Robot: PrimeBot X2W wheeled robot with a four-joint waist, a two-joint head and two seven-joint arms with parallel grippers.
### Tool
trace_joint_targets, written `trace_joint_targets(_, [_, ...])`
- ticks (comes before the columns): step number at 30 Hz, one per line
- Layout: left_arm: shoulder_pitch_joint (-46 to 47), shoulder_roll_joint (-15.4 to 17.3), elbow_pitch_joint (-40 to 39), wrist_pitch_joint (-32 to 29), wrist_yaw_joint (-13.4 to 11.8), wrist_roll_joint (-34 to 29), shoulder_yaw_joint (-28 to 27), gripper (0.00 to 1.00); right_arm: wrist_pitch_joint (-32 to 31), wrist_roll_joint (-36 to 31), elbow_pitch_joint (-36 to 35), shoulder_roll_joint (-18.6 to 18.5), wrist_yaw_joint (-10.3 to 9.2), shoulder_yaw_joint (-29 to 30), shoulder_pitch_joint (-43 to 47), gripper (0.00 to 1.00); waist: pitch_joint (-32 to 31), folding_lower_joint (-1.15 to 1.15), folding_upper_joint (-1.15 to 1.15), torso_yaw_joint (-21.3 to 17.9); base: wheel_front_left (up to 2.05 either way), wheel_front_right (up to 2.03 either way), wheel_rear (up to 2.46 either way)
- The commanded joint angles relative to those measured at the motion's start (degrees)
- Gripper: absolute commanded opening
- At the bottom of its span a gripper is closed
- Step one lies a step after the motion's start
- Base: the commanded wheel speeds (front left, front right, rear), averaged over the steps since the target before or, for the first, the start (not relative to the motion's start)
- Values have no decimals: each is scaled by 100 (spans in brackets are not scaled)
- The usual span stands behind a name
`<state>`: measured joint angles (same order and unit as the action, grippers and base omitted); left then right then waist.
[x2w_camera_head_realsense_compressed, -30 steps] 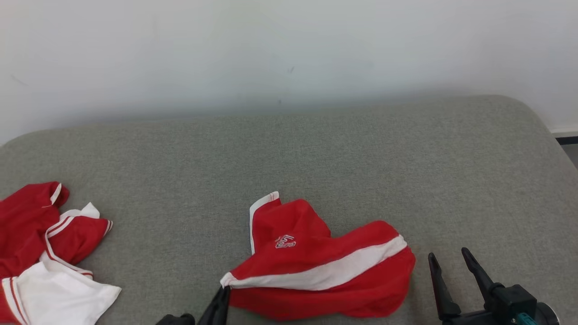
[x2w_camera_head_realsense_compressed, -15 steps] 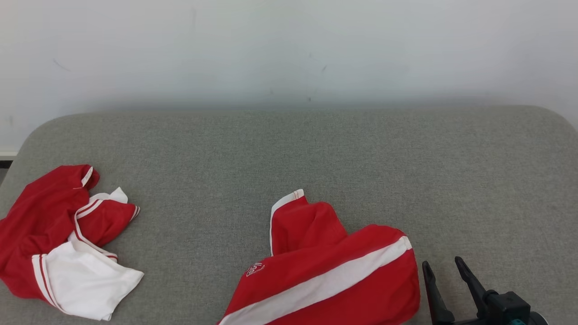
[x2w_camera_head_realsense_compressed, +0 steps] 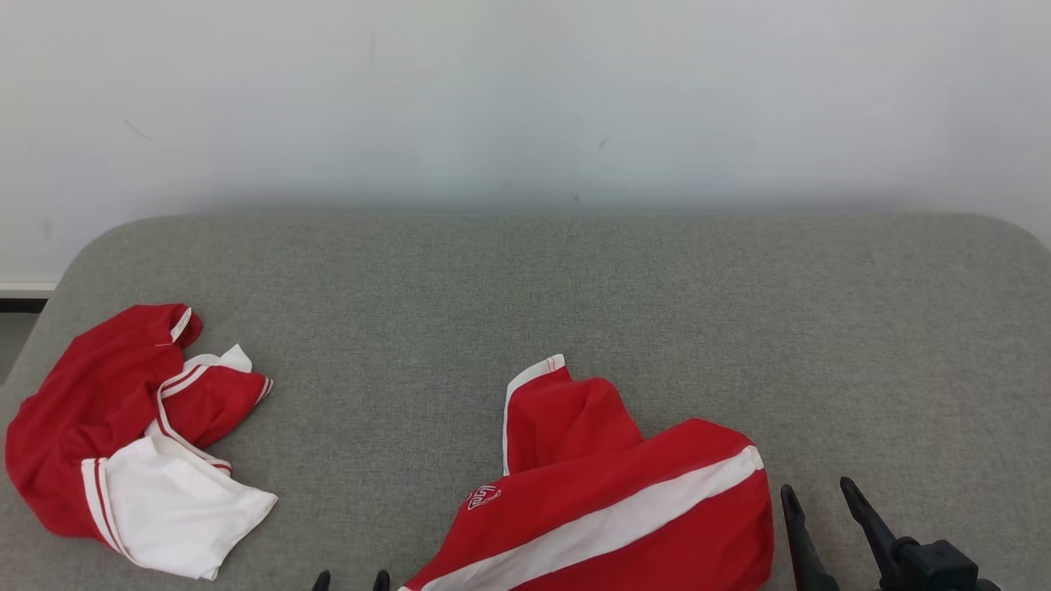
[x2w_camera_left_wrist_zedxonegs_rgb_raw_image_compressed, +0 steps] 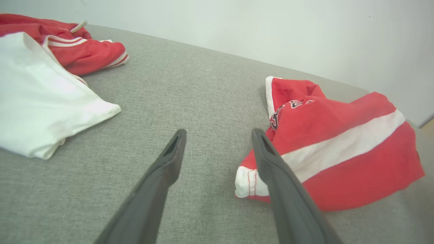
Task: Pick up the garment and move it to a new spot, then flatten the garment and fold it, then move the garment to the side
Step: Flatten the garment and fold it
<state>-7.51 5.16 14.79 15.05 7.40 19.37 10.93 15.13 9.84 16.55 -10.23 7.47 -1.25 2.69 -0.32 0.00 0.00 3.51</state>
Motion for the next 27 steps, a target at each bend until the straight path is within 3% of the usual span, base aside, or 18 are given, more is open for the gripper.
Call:
trace_joint_targets(1, [-96,2,-80,19,4,20,-47,100,2,23,-11,-25,6,10,47,100,-9,0,0,29,0,0,0])
trace_joint_targets(5, [-153,48,-139,18,5,91,-50,100,1,90,60,-86,5,-81,-44,100,-10,0,0,62,0,0,0])
trace_joint_targets(13, [35,340,423,19,4,352,677,100,2,572,679,-589,5,-751,-533,100,27,0,0,24,0,0,0])
trace_joint_targets(19, [334,458,722,19,6,557,873,100,-138,1346,1159,-1058,6,-1570,-1146,100,157,0,0,45,0,0,0])
trace_joint_targets(27, [765,572,930,19,6,735,1221,100,-606,2652,1283,-1724,5,-2771,-1929,100,398,0,0,140,0,0,0])
